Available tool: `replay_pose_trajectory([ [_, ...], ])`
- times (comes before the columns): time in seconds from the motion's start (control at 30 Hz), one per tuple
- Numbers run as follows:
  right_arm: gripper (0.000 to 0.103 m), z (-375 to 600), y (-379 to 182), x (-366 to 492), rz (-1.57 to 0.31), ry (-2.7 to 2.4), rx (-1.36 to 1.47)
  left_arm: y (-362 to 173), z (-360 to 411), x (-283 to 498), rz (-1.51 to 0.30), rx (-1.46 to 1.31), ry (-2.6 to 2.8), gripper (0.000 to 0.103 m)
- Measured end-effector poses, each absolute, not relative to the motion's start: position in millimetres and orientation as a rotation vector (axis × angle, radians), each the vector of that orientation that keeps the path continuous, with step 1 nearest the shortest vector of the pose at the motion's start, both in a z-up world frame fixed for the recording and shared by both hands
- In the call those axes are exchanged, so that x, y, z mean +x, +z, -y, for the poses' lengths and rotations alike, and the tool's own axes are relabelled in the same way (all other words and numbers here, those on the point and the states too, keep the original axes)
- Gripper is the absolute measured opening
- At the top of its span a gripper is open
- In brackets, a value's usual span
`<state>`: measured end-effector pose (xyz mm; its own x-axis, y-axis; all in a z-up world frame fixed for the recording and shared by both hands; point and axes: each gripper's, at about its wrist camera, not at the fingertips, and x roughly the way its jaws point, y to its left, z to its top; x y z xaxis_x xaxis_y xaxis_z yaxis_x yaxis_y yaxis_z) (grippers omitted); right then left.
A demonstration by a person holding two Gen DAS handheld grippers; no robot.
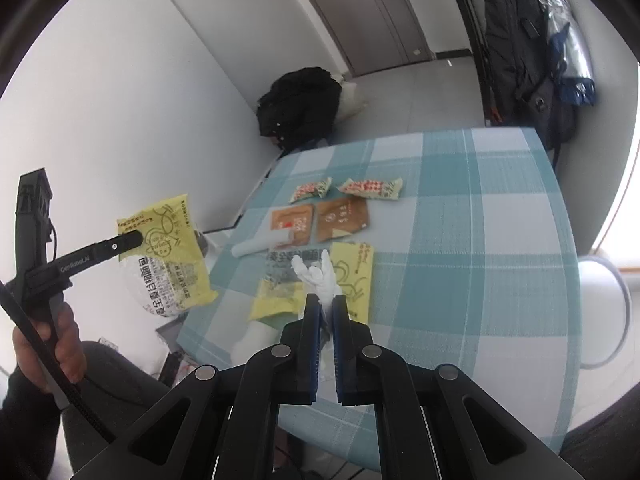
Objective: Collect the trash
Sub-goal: 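Grasp the crumpled white tissue with the right gripper while the left holds the wrapper, then carry the wrapper and tissue in both grippers over the white bin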
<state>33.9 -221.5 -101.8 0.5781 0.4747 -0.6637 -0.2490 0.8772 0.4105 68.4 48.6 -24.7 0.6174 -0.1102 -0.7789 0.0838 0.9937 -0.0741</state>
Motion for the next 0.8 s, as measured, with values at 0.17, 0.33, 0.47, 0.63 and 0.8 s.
replay_pose_trajectory([
  [0.17, 0.005, 225, -84, 33, -0.794, 0.468, 0.259, -6, -26, 67, -0.88, -0.022, -0.137, 0.001],
  [0.33, 0.005, 245, -72, 34, -0.757, 0.463, 0.285, 15, 8, 68, -0.856, 0.012, -0.185, 0.001],
  [0.47, 0.005, 267, -56, 33, -0.726, 0.442, 0.29, 33, 36, 69, -0.831, 0.064, -0.228, 0.001],
  [0.63, 0.005, 304, -25, 32, -0.668, 0.39, 0.316, 60, 74, 77, -0.8, 0.075, -0.31, 0.001],
  [0.8, 0.005, 350, 6, 31, -0.601, 0.315, 0.311, 76, 127, 91, -0.771, 0.077, -0.418, 0.001],
])
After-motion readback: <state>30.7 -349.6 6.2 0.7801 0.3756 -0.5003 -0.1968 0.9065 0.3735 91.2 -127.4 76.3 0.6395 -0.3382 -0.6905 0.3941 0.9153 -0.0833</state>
